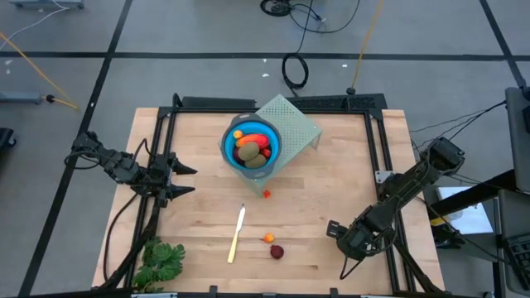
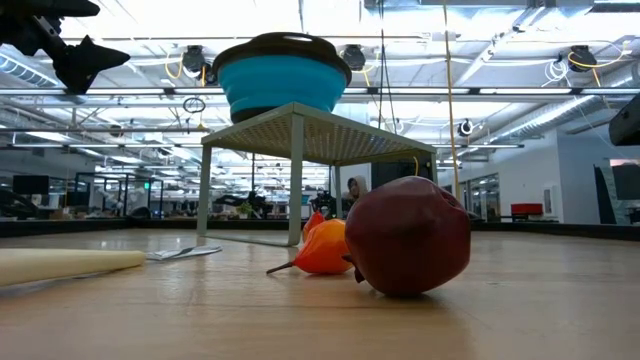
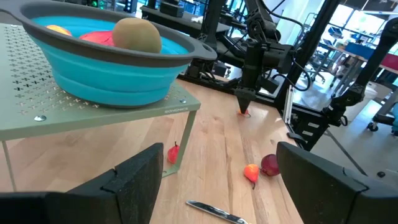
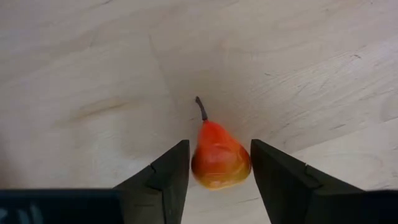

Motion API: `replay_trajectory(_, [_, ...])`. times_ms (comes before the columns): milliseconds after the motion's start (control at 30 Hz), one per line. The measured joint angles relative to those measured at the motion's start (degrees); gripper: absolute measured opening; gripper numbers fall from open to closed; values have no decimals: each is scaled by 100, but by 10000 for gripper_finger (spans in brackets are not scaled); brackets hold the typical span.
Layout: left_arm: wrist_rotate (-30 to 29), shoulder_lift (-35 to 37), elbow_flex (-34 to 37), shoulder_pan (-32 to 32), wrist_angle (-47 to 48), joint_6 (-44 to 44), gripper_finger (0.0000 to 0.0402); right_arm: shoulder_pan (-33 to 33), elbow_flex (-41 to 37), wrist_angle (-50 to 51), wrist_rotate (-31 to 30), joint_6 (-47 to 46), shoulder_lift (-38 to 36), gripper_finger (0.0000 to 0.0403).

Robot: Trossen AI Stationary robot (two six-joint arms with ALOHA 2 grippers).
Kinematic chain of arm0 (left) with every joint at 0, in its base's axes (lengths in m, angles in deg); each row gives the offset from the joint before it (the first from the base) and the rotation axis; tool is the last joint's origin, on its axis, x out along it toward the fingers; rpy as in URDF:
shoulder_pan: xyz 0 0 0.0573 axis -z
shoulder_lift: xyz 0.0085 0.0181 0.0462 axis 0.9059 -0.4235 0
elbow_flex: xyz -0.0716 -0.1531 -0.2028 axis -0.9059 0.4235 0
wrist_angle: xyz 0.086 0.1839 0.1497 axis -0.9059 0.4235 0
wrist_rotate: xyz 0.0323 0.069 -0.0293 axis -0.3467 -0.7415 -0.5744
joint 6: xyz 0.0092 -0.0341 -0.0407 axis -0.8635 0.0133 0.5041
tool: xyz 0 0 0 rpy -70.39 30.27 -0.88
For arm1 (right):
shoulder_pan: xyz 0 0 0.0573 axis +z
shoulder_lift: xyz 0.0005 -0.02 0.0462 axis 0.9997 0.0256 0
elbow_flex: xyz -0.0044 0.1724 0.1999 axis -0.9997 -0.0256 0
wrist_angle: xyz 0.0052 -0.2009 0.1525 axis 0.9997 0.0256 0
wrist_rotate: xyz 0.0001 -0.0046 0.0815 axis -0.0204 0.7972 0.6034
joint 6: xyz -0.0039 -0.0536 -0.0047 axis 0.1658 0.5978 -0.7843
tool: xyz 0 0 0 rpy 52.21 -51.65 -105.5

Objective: Pick & Place Fruit
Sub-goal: Put the peach into the blue strainer bowl

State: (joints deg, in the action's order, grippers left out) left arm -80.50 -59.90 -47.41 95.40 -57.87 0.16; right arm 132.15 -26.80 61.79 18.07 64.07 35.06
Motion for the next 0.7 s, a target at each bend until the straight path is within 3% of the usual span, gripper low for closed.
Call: replay_trajectory(700, [-4,0,0,0,0,10,312,-7,0,12,-4,2,-2,122])
